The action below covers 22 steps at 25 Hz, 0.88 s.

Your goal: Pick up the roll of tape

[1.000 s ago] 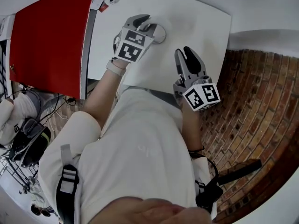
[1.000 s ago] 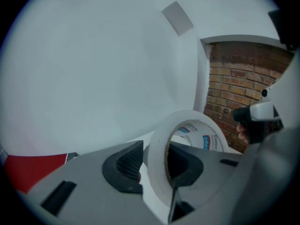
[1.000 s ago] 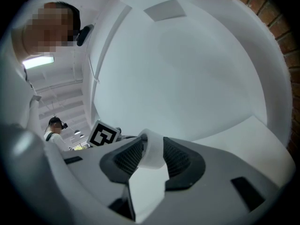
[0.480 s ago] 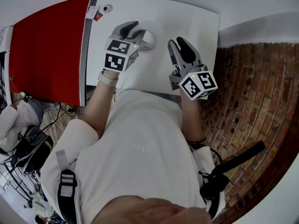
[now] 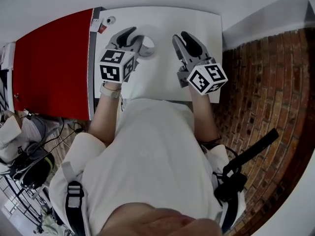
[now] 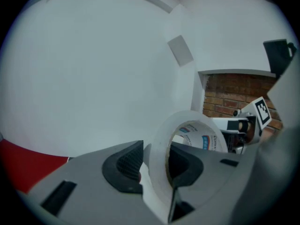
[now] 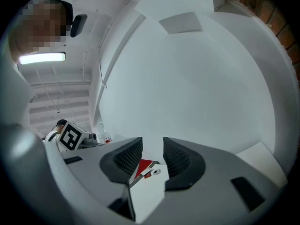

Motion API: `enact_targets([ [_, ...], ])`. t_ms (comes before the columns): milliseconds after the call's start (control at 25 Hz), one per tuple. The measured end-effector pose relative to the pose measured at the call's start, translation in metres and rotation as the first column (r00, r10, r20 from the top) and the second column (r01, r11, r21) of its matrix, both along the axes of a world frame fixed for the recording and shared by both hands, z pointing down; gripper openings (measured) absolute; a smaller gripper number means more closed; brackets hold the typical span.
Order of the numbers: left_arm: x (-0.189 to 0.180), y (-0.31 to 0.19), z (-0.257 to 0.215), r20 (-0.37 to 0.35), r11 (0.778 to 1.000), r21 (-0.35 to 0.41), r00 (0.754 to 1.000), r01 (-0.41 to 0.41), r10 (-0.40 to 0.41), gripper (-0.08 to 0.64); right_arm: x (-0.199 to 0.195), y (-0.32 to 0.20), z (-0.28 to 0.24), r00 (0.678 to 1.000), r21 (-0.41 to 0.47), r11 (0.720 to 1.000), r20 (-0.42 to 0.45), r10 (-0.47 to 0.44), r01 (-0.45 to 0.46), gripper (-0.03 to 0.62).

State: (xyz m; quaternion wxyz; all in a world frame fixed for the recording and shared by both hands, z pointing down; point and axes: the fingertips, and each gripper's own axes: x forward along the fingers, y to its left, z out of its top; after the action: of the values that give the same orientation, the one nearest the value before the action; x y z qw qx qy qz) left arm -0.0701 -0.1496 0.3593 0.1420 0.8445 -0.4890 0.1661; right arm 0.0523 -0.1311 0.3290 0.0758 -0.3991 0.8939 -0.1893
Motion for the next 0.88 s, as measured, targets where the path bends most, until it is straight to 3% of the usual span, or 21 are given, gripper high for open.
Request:
enact_targets([
  [400,-0.016,0.011,-0.035,-0.038,0.998,0.065,0.999,0.024,-0.021,0.114,-0.011,-0.006,-0.018,1.0,0.033,0.999,0.002,-0.014,0.014,0.121],
  [880,-0.025,0.022,-0.056,-0.183,0.996,0.084,0.983,0.036,-0.02,0.114,-0.014,-0.017,-0.039,0.999,0.068,0.997,0.006,-0.032,0.031,0.121],
])
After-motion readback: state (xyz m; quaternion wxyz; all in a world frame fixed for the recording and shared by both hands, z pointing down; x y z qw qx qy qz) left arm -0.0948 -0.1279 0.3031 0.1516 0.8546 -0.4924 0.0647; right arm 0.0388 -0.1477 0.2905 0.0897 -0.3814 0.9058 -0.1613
